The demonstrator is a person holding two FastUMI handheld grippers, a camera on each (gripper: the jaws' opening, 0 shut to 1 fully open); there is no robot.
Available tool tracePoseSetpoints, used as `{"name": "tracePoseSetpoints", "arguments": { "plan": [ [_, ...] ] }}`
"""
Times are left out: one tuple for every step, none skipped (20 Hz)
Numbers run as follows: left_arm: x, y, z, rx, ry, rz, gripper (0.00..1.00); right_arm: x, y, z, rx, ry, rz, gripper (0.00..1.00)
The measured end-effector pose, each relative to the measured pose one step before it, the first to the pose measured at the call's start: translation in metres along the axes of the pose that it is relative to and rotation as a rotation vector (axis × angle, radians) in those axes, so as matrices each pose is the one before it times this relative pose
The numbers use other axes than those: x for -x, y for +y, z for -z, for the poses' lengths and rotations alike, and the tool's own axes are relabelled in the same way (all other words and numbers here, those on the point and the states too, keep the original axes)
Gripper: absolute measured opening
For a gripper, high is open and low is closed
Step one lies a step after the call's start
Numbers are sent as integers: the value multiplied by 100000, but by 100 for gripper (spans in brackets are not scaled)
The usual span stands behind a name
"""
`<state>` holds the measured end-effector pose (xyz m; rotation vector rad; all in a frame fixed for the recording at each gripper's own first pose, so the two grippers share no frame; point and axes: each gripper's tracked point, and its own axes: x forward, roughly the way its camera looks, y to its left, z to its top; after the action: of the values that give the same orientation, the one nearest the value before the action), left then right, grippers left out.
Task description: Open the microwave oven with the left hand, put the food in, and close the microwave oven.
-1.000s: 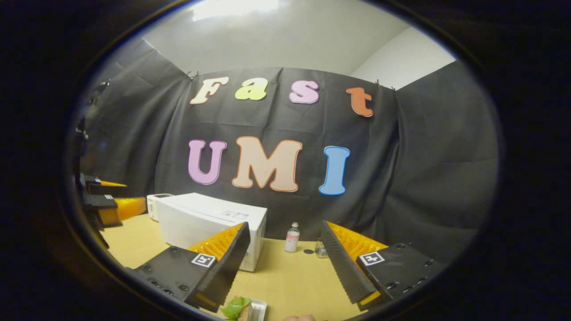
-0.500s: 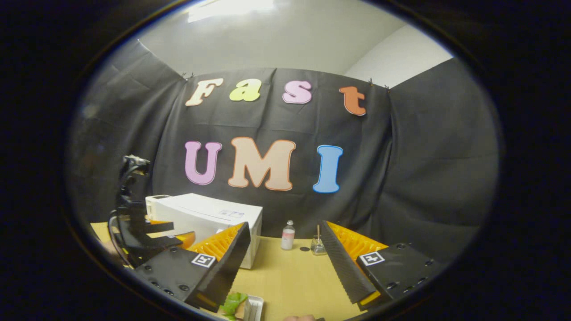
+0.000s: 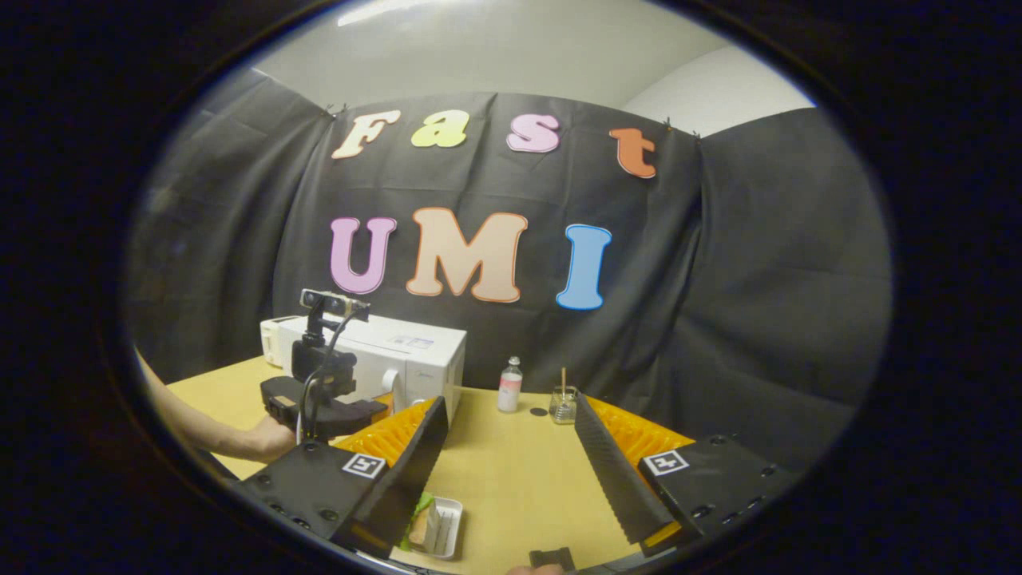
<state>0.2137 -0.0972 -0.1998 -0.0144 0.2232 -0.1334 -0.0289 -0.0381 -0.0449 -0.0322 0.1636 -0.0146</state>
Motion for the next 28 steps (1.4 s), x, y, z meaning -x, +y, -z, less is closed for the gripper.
{"name": "tracePoseSetpoints", "arguments": {
  "plan": [
    [-444,-346,201,-351,-344,407,98,12,-417,322,889,1093,1061,97],
    [-381,-245,223,-147,-49,-85,98,-10,-320,252,495,1216,434,97],
    [-515,-368,385,104,944,628,98,217,-261,172,197,751,572,97],
    [-274,-311,137,-74,-56,205,98,168,-305,-69,181,160,439,97],
    [-237,44,59,-838,-107,-645,98,29,-381,54,660,354,700,97],
    [-204,64,92,-1019,282,-620,95,31,-323,84,677,428,495,97],
    [-396,-87,442,-236,406,467,91,69,-137,129,600,523,221,100],
    [-152,-543,285,199,1377,2013,82,108,-106,185,1022,714,217,97],
    [-240,19,621,-870,1609,-286,76,108,-85,186,736,274,-93,100],
    [-57,418,363,-641,1339,-1938,65,121,6,74,383,375,-225,100],
    [-78,187,162,821,652,-102,54,210,-13,207,208,578,-176,97],
    [71,-261,-248,1393,-898,-160,32,112,-3,43,250,326,-54,97],
    [-90,138,32,330,-190,-685,30,48,-113,24,230,77,-125,97],
    [-54,86,115,-419,338,-641,29,65,-110,-70,340,7,96,97],
    [-33,-57,65,-159,36,-261,28,70,-184,164,433,161,107,97],
    [-51,-20,-96,884,-458,237,24,78,-111,61,307,224,22,100],
    [212,-116,-85,774,-318,318,22,75,-125,79,122,226,92,100],
    [34,-48,90,-339,419,46,16,70,-109,-103,-16,21,194,100],
    [-30,178,52,-106,-66,-337,14,-10,-158,12,-15,-254,165,97],
    [-123,-47,-96,-377,-225,-358,10,6,-28,-82,118,49,-80,97],
    [217,-4,-155,-417,-345,-290,7,41,110,178,67,386,-321,97],
    [101,21,115,-39,2492,103,6,82,70,-18,41,-93,145,97],
    [1019,-35,1082,3584,3697,-681,5,38,-69,-135,-253,-355,-13,97],
    [1423,-8,63,1957,-2699,-136,6,37,204,-250,-289,-715,-216,97],
    [951,72,-579,-1355,-3359,390,6,-131,240,-18,-85,-187,-368,97],
    [1217,222,740,-2340,1672,-79,5,-37,396,36,-270,81,-1133,97],
    [995,194,392,-1465,-354,698,5,-155,573,97,-403,-69,-1357,97],
    [876,131,193,905,320,1411,5,-21,717,-70,-1315,-456,-2640,97]
  ]
}}
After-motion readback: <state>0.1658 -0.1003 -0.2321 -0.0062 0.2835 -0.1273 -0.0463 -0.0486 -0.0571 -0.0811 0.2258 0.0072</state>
